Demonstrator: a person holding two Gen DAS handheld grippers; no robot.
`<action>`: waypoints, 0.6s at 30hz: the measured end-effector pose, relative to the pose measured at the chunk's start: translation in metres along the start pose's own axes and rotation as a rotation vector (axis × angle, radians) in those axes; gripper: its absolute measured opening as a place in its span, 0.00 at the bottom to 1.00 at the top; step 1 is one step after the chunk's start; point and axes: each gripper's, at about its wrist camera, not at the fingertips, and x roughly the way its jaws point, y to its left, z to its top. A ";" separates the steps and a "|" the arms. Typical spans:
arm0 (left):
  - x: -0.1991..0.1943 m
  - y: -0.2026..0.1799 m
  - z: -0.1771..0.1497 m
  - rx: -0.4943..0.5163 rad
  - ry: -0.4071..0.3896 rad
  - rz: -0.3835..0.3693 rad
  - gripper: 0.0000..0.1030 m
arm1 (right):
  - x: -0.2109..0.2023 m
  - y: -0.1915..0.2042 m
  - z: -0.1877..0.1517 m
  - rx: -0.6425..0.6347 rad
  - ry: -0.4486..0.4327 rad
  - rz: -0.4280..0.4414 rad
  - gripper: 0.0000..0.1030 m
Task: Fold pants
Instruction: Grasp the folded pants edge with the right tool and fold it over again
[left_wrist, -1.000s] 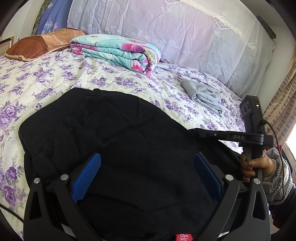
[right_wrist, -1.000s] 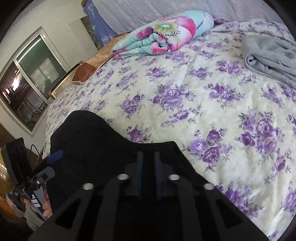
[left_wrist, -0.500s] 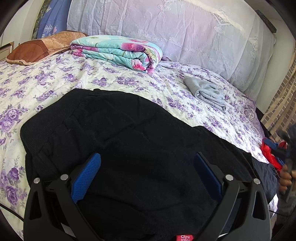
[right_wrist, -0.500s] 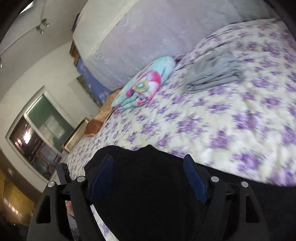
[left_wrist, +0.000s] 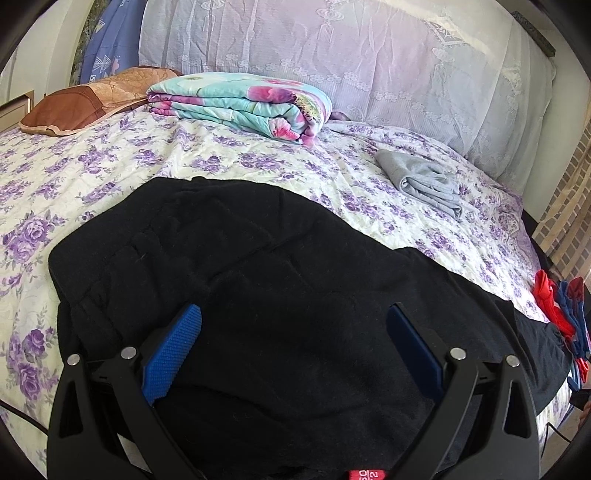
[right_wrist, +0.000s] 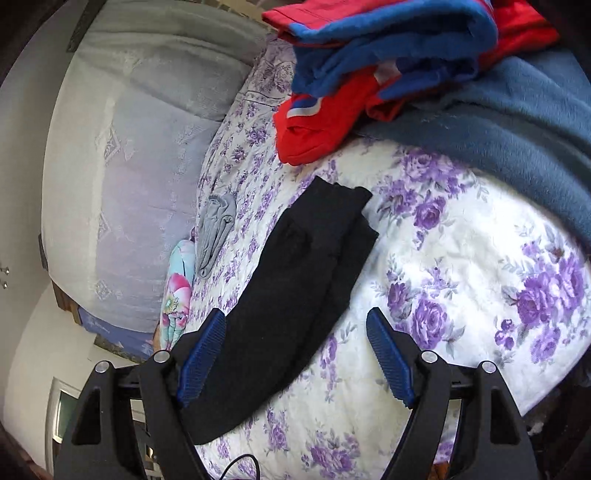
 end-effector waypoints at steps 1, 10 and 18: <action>-0.001 0.000 0.000 0.002 0.001 0.008 0.95 | 0.005 -0.003 0.001 0.000 -0.005 0.000 0.77; -0.033 0.019 0.008 -0.116 -0.072 0.040 0.95 | 0.022 -0.001 0.017 -0.021 -0.065 0.023 0.74; -0.059 0.099 0.005 -0.349 -0.131 0.144 0.95 | 0.021 -0.017 0.017 -0.015 -0.125 0.039 0.15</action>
